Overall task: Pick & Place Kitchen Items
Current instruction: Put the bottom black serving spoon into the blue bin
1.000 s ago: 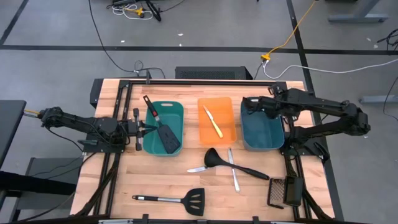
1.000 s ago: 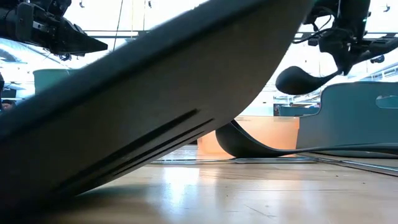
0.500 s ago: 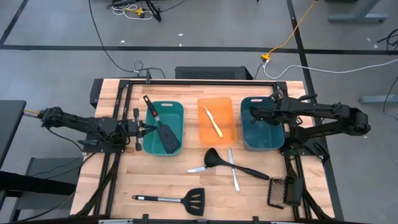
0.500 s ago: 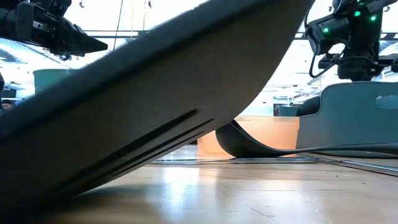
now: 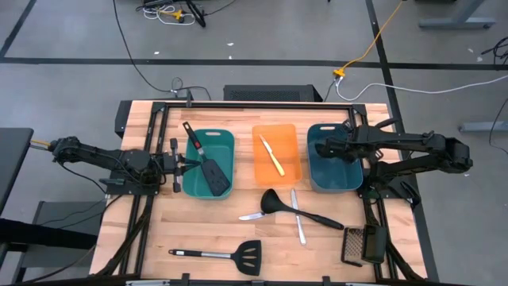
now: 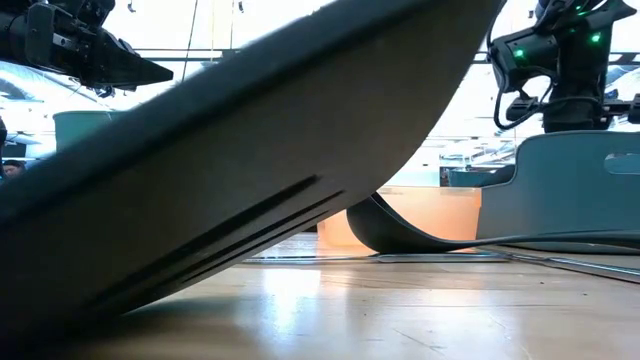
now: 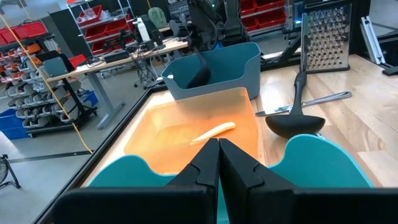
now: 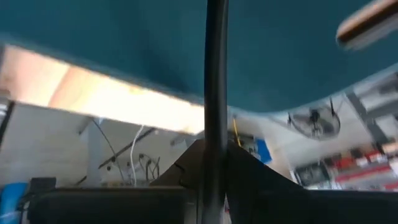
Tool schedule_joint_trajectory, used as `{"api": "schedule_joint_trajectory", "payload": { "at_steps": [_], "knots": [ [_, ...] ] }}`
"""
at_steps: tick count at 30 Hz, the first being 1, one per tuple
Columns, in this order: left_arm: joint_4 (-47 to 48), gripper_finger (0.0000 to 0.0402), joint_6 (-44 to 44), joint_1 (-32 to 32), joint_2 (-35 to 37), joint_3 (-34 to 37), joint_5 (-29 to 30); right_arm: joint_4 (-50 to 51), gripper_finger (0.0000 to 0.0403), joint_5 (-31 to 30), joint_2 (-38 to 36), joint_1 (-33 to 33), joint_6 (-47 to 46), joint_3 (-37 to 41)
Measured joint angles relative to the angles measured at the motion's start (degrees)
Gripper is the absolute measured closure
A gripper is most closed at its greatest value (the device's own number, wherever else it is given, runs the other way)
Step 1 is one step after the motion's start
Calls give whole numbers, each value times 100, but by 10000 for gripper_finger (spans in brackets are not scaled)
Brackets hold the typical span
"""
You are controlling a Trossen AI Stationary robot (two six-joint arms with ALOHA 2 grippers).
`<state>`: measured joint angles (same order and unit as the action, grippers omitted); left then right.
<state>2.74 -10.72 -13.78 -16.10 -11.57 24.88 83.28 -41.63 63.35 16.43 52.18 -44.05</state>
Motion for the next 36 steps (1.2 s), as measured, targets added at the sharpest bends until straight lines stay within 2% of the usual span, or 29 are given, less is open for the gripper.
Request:
{"api": "schedule_joint_trajectory", "payload": {
  "at_steps": [3,18,28,36],
  "knots": [
    [2,386,-15,0,-1,0,0,-88,356,210,0,-2,179,0],
    [83,386,-39,0,0,-1,144,-257,351,44,41,-2,409,-2],
    [85,386,-63,0,-2,0,144,-619,354,-253,475,-1,1115,-2],
    [87,386,-66,1,-1,0,147,-1008,353,-17,789,0,1295,-4]
  ]
}}
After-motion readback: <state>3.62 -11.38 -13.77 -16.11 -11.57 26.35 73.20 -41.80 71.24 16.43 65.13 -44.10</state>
